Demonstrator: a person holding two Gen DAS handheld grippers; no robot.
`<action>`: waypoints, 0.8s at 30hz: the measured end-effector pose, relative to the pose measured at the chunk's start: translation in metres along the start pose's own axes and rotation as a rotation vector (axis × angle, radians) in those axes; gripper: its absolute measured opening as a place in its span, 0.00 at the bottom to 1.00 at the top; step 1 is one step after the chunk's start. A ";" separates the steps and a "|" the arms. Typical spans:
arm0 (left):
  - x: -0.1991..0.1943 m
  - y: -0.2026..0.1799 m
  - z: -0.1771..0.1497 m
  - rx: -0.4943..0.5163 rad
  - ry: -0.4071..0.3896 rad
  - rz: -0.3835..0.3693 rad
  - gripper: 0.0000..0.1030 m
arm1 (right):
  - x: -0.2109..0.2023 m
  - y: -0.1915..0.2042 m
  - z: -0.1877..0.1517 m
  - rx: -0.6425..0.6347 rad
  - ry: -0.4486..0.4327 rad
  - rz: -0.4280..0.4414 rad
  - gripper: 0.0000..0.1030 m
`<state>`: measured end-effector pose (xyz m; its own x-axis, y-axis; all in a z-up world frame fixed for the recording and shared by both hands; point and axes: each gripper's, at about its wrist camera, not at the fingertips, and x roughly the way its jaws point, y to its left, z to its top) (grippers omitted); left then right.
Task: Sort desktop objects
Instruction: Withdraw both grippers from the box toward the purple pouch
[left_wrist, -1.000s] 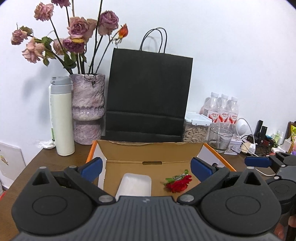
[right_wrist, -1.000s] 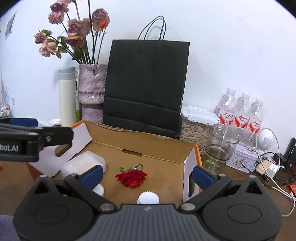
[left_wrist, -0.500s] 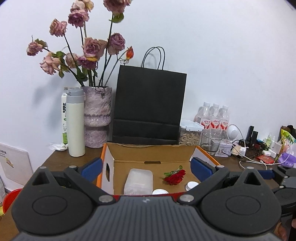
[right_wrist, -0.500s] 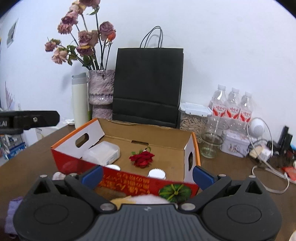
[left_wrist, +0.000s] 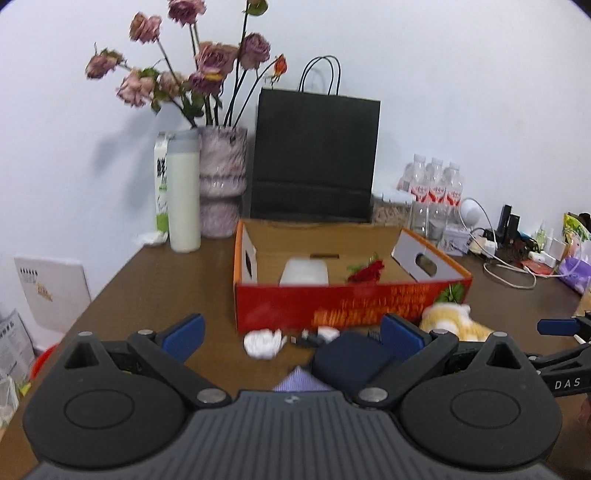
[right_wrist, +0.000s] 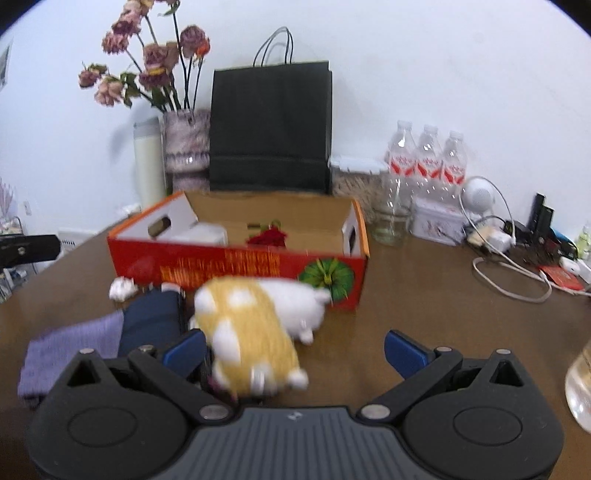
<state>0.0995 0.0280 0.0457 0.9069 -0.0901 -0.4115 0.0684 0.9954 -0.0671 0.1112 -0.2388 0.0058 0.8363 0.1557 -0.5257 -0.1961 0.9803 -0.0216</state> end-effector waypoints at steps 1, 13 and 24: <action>-0.003 0.001 -0.004 -0.002 0.006 0.003 1.00 | -0.003 0.002 -0.004 -0.004 0.004 0.001 1.00; -0.022 0.009 -0.036 0.022 0.101 0.044 1.00 | -0.018 0.018 -0.037 -0.004 0.075 0.059 1.00; -0.003 0.005 -0.049 0.051 0.197 -0.005 1.00 | -0.012 0.022 -0.040 -0.009 0.100 0.066 1.00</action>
<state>0.0768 0.0318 0.0017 0.8083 -0.0945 -0.5811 0.0984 0.9948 -0.0250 0.0766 -0.2237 -0.0221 0.7660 0.2067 -0.6087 -0.2540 0.9672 0.0089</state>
